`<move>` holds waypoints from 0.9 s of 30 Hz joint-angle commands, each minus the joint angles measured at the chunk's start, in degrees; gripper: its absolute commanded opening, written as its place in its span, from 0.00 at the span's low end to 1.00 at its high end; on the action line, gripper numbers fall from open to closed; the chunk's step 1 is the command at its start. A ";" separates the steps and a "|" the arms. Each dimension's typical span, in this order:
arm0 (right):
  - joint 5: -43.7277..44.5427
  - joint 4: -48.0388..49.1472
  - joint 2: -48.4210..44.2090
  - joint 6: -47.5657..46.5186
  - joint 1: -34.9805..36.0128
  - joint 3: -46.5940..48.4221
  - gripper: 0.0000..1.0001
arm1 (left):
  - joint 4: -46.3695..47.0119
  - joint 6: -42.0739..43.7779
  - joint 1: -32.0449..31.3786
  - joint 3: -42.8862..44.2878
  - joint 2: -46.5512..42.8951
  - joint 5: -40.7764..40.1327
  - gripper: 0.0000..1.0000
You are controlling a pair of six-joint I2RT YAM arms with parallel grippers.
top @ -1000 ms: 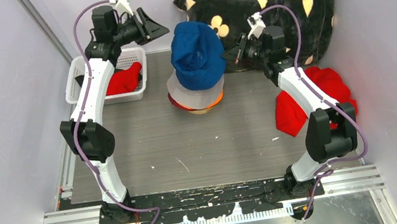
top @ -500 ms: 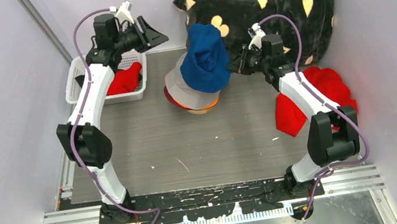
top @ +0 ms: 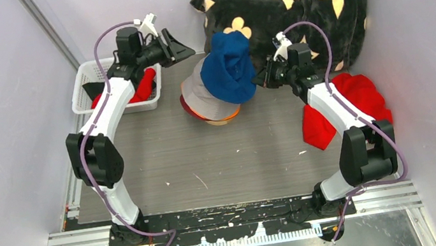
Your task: Stack the hats
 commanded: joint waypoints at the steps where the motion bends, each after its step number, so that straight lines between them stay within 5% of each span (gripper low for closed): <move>1: 1.21 -0.80 -3.08 -2.42 0.07 -1.23 0.01 | 5.65 -0.38 -2.33 -0.44 -2.14 1.96 0.49; 27: 3.25 -0.74 -3.60 -4.71 2.08 -0.92 0.01 | 0.02 2.62 -5.91 3.60 4.04 1.22 0.49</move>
